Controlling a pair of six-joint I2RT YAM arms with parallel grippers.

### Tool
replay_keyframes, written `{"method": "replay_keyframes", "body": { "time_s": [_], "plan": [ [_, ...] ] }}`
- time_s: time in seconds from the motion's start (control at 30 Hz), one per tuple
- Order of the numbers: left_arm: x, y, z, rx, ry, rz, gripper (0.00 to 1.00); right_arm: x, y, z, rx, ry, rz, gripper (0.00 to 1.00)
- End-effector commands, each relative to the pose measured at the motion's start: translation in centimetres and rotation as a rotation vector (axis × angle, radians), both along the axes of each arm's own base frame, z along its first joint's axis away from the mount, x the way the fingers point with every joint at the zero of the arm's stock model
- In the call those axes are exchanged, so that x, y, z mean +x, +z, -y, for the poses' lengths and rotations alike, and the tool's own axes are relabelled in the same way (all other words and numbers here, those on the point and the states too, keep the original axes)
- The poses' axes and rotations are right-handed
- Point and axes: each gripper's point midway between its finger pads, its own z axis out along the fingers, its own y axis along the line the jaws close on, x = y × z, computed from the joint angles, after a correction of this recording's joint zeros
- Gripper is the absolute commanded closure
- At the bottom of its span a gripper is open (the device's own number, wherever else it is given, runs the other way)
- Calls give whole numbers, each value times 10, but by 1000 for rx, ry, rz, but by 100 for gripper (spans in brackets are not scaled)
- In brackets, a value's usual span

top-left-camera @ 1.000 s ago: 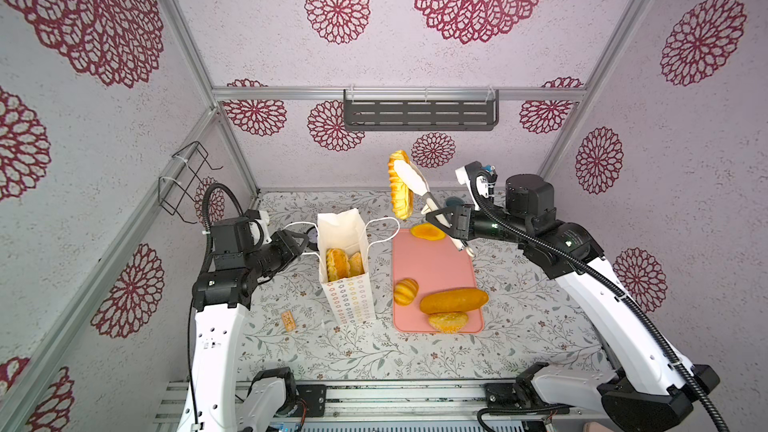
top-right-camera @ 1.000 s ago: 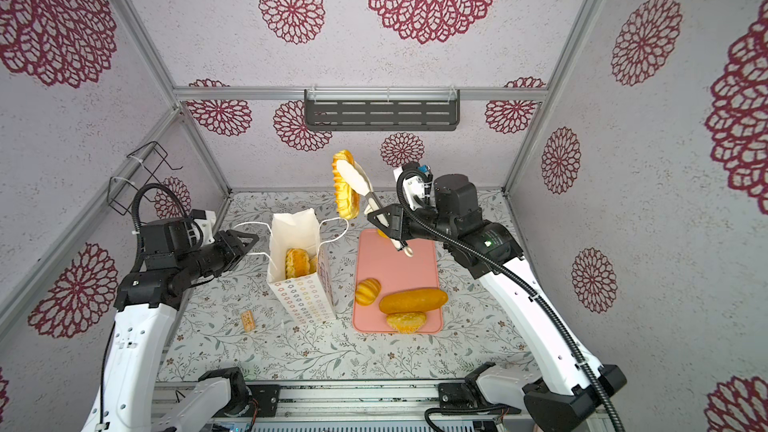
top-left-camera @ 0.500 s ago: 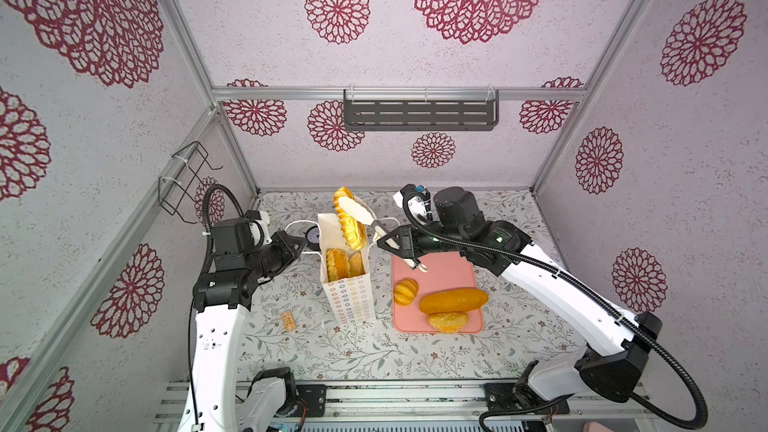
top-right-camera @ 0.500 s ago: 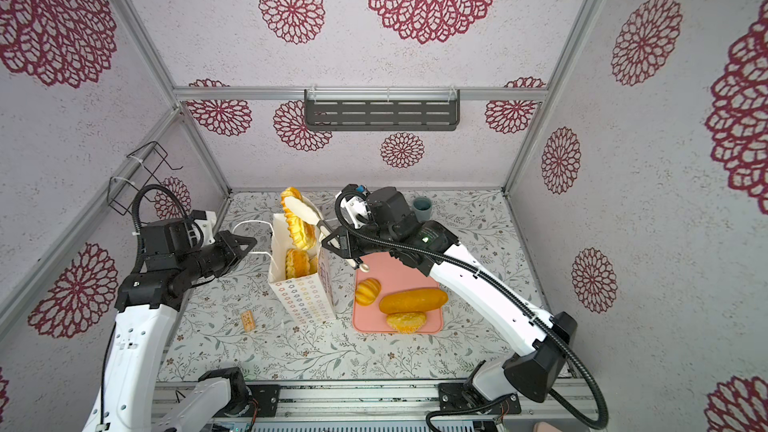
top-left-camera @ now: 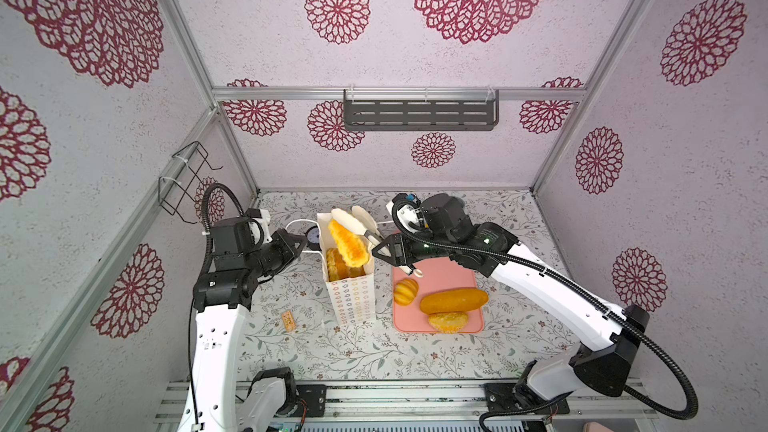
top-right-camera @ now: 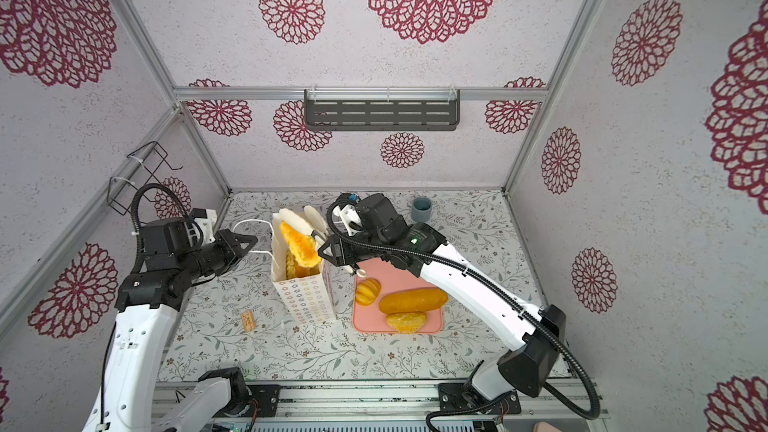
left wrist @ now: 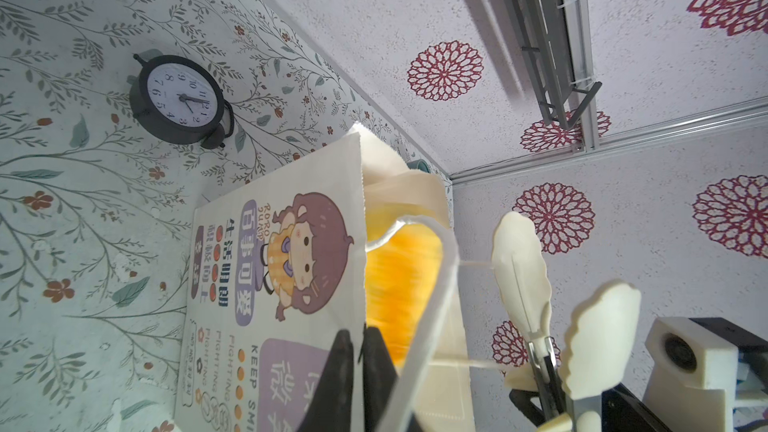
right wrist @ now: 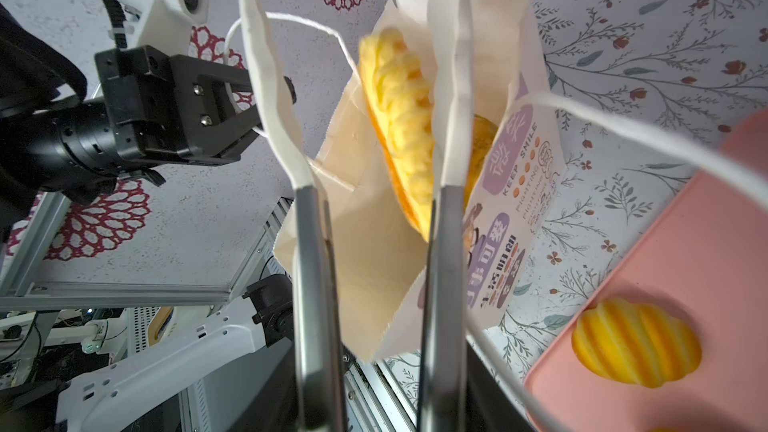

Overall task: Place the fake bread into the paper bag
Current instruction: 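Lower the ridged pastry into the bag opening and open the tongs, then swing the empty tongs with the right gripper back over the tray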

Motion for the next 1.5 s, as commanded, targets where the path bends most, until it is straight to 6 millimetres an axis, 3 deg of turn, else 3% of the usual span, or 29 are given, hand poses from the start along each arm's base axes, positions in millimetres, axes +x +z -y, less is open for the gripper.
{"method": "replay_keyframes", "body": {
  "time_s": [0.0,0.17,0.27,0.4,0.53,0.7,0.83,1.2,1.47],
  "plan": [
    [2,2,0,-4,-3,19,89,2,39,1,71,-11,95,51],
    [4,3,0,-3,-6,28,89,7,60,14,57,-64,156,55],
    [5,4,0,1,-14,32,89,11,78,33,46,-124,205,56],
    [4,4,0,12,-20,35,84,17,92,70,37,-230,243,56],
    [4,4,0,20,-25,41,73,28,82,117,36,-350,200,56],
    [6,5,1,24,-36,53,55,38,35,179,-49,-515,103,56],
    [9,5,3,24,-50,58,44,38,-7,204,-102,-582,12,56],
    [10,12,4,39,-69,75,18,56,-92,219,-178,-614,-165,57],
    [9,9,3,48,-71,70,6,76,-134,223,-261,-606,-239,57]
  ]
}}
